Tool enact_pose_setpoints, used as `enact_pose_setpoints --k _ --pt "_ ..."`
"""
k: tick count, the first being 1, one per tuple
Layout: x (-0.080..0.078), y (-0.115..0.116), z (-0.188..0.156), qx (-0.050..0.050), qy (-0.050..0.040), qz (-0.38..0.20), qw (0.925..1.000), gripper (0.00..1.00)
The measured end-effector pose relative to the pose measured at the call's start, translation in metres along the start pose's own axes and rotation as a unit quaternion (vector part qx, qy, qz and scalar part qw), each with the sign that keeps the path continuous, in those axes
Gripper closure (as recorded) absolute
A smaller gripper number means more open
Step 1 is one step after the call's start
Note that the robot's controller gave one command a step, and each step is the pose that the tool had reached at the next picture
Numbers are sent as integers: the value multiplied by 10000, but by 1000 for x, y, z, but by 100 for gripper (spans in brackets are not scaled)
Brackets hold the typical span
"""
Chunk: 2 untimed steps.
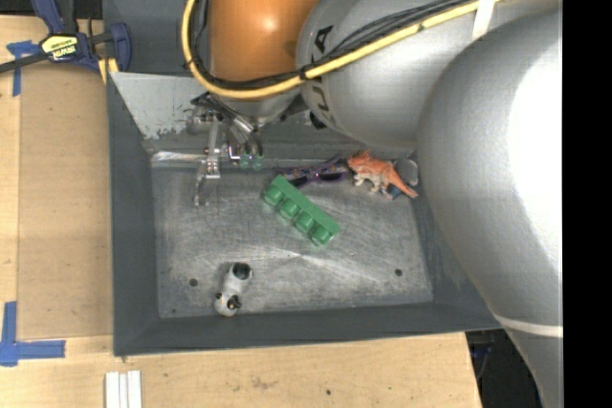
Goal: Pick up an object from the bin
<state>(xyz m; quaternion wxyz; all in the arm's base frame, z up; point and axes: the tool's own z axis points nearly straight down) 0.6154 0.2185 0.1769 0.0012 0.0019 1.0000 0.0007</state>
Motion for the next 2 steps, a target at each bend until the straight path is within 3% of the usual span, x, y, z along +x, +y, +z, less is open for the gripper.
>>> enact_pose_setpoints --k 1,2 --pt "0 0 0 0 0 0 10000 0" --pt "-4 -41 40 -8 -25 -289 9996 0"
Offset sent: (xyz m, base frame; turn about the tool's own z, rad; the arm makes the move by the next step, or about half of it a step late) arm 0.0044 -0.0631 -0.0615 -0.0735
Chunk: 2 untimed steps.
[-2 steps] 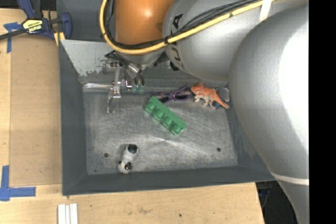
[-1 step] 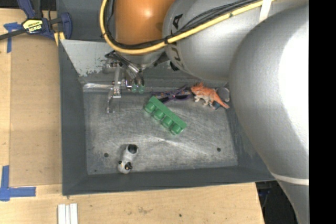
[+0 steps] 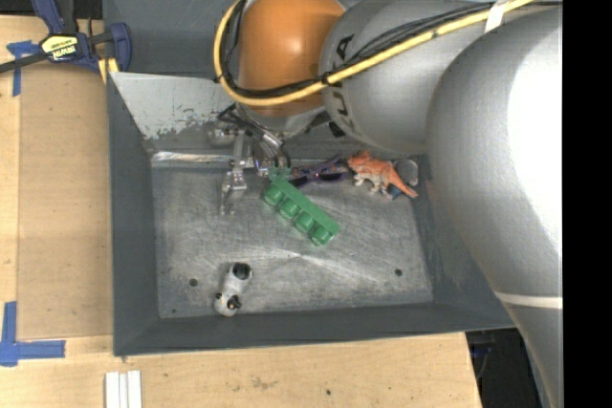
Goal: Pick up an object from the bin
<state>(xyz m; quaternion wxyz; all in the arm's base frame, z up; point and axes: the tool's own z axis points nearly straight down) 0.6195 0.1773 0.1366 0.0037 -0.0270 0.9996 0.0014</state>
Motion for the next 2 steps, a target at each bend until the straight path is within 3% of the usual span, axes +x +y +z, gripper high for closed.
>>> enact_pose_setpoints --k 1,2 --pt "2 -36 32 21 44 98 9999 0" --pt "13 -71 37 3 26 168 9999 0"
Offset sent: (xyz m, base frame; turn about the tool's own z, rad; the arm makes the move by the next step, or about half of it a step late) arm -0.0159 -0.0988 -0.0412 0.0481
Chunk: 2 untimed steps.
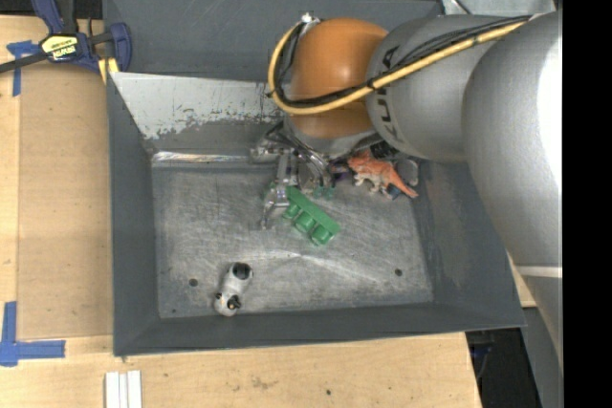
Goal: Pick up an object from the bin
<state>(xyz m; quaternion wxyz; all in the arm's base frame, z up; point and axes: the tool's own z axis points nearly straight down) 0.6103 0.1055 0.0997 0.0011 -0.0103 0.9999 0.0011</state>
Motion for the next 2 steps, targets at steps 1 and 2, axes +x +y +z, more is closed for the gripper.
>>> enact_pose_setpoints --k 1,2 --pt "22 -31 23 11 -15 449 9990 0" --pt "6 -49 -9 8 -22 -59 10000 100"
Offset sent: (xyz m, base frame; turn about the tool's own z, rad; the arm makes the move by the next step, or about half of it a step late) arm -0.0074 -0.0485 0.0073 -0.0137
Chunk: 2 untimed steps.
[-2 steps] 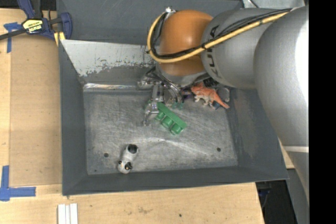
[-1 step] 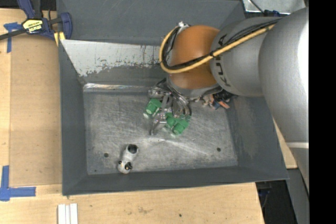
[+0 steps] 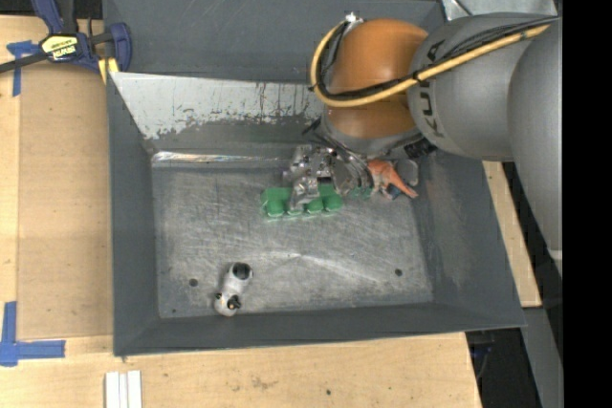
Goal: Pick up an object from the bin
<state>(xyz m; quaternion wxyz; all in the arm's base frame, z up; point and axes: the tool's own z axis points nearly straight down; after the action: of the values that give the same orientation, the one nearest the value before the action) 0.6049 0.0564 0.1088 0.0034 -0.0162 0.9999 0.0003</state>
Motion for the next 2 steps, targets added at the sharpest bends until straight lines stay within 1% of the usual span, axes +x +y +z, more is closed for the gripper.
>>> enact_pose_setpoints --k 1,2 --pt "0 0 0 0 0 2 10000 100" --pt "0 -10 -13 -1 15 59 10000 100"
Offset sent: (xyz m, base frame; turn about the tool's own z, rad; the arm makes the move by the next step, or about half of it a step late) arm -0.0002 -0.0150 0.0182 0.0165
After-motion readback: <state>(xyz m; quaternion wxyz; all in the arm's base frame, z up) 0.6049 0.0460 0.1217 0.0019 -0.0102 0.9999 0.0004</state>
